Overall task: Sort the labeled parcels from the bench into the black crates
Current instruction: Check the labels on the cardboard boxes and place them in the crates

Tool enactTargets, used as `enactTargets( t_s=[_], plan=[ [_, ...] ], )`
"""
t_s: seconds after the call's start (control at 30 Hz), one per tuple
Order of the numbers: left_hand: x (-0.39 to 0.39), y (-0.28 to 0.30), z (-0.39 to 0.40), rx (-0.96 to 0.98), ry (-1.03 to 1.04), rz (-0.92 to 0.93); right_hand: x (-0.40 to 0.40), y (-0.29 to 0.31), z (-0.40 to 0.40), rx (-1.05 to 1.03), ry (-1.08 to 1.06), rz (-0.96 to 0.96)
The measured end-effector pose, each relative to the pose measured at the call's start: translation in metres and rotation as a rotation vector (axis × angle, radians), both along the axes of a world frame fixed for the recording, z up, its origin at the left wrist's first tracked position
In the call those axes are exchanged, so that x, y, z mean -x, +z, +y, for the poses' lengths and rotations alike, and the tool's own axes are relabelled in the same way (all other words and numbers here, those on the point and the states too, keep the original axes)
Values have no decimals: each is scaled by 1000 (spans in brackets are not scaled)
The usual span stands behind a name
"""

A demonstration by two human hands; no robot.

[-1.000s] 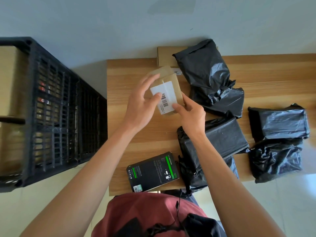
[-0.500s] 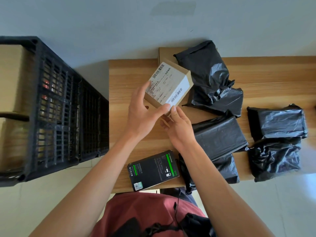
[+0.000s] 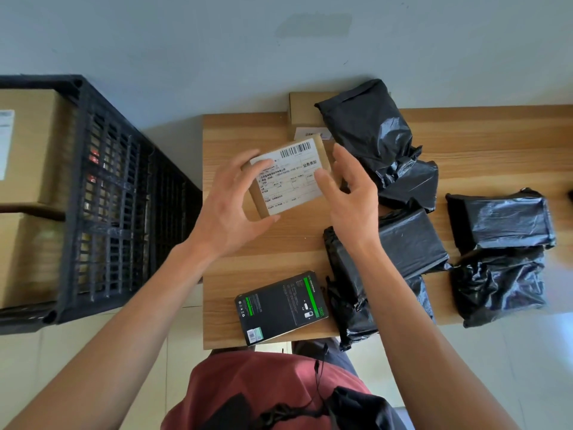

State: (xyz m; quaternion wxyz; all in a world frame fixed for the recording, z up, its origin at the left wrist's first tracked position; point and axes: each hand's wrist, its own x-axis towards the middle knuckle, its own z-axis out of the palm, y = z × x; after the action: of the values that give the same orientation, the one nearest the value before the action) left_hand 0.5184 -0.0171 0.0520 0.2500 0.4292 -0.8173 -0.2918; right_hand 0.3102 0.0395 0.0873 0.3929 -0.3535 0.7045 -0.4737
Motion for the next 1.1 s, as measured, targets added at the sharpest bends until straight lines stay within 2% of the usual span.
enactTargets(
  t_s=[0.17, 0.27, 0.37, 0.53, 0.57, 0.73, 0.97, 1.1],
  plan=[
    [-4, 11, -2, -31, -23, -4, -7, -6, 9, 17, -68, -38],
    [-1, 13, 3, -28, 62, 58, -17, -3, 14, 15, -163, -65],
    [5, 11, 16, -178, 284, 273, -34, 0, 19, 18, -210, -23],
    [6, 22, 25, -426, 541, 674, -52, -2, 27, 4, -286, -104],
    [5, 25, 25, -447, 559, 682, -53, -1, 29, 3, -301, -119],
    [-4, 28, 30, -450, 485, 499, -64, 5, 38, 30, -348, -123],
    [-11, 33, 41, -521, 504, 572, -72, 9, 48, 75, -357, -79],
    [-9, 39, 48, -479, 513, 557, -70, 16, 53, 111, -288, -61]
  ],
)
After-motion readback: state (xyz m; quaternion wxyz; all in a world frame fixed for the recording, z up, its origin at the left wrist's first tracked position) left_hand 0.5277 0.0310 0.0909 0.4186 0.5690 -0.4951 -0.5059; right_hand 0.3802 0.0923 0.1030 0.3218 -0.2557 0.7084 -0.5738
